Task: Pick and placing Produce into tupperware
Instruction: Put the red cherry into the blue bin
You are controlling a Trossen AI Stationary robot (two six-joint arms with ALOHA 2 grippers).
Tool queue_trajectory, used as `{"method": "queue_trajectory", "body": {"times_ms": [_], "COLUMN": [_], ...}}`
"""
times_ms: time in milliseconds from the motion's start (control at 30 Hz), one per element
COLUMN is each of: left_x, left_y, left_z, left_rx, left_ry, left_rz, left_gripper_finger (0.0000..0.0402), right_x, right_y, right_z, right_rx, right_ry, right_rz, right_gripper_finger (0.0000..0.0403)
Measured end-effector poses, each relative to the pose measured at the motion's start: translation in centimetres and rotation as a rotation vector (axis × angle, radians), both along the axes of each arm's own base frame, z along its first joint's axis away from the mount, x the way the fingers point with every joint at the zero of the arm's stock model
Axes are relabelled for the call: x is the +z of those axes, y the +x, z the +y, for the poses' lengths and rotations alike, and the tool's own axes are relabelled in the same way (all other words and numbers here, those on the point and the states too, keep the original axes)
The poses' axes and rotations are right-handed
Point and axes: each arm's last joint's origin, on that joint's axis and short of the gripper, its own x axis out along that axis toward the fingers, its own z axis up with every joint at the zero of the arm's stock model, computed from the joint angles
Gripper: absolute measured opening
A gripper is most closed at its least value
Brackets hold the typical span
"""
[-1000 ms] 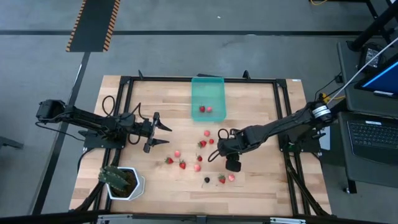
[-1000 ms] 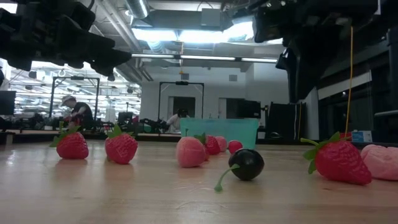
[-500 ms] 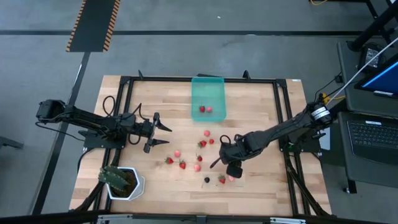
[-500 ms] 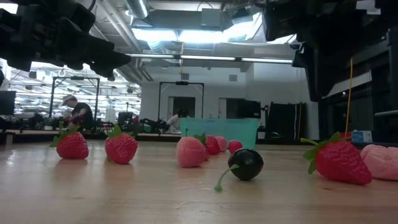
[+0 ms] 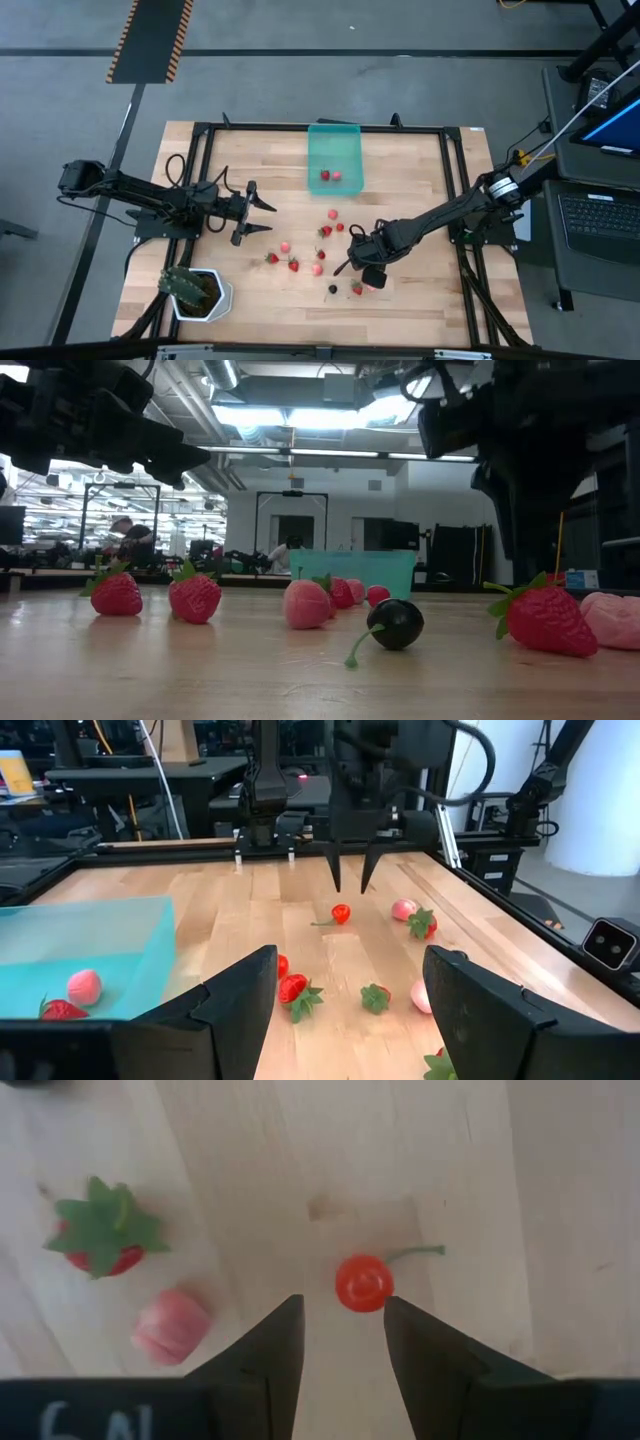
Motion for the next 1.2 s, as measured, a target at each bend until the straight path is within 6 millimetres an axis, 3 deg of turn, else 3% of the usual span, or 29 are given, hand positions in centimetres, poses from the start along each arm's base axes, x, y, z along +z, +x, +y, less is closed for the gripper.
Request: {"method": "queue_trajectory", "body": {"times_ms": [800,1200], "left_x": [-0.3,-0.4], "left_y": [0.0,0.0], "left_z": [0.0,0.0], "left_rx": [0.0,-0.001], "left_ry": [-0.003,-0.003], "left_rz": [0.033,0.038], "left_gripper_finger": [0.0245,0.0245], "right_x": [-2.2,-4.3], "right_y": [0.4,1.3], "right_z": [0.2,0.4], "right_rx": [-0.003,0.0], "right_ry": [-0.028,-0.05], "right_rz": [0.068,0.068], "right_gripper_finger": [0.0143,0.0143]}}
